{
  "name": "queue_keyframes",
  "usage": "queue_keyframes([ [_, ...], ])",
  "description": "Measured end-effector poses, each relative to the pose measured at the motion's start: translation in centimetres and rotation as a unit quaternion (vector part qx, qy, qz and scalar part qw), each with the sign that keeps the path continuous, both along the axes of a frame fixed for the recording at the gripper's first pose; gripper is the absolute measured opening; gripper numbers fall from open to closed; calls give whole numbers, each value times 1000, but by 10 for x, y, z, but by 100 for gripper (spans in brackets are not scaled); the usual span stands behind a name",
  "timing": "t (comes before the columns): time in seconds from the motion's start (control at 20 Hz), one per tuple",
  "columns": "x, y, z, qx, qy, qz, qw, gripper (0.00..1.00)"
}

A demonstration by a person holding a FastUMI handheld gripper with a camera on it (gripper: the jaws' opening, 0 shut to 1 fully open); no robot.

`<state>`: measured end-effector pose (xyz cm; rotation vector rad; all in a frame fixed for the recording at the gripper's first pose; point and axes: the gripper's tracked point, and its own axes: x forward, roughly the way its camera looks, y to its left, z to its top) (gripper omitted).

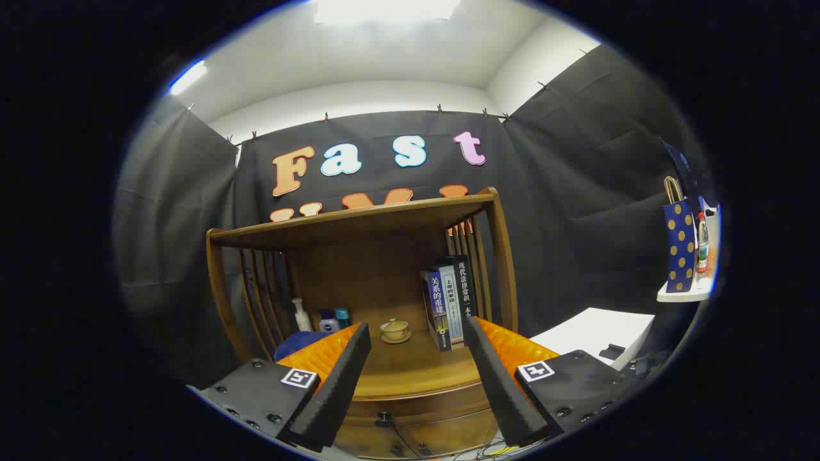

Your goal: Pull open the drawer, take out the items inside it, and place them on the countertop above the cabinet.

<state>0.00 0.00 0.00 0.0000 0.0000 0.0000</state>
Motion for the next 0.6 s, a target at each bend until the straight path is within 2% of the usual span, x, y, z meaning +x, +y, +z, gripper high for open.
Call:
queue_keyframes([
  [0.3, 1, 30, 2, -24, -1, 17, 1000, 98],
  [0.6, -4, 38, -4, -11, -2, 14, 1000, 98],
])
